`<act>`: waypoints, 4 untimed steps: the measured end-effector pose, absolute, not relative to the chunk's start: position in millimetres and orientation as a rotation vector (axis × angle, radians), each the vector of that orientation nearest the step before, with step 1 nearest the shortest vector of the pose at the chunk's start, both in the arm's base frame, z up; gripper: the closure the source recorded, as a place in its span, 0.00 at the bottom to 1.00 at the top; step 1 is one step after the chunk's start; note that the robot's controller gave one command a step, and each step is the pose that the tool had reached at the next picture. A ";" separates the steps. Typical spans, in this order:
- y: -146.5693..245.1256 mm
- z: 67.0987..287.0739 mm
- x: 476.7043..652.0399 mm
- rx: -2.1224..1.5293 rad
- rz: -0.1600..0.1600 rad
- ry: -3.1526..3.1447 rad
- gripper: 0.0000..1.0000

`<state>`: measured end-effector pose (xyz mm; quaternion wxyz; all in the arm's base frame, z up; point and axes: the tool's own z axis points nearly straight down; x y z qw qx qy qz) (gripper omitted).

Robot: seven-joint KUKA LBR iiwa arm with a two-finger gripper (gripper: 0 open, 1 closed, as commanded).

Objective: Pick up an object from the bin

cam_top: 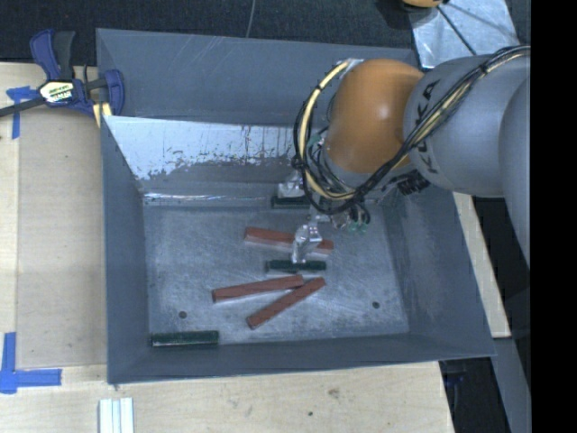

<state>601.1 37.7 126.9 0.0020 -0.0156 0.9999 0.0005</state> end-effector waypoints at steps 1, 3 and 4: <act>35.9 112.4 596.5 0.093 0.000 3.140 0.00; 39.9 82.8 599.6 0.324 0.001 3.115 1.00; 39.9 82.8 599.6 0.324 0.001 3.115 1.00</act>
Offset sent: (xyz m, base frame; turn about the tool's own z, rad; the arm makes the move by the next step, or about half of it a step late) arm -0.0040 0.0046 -0.0569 0.2394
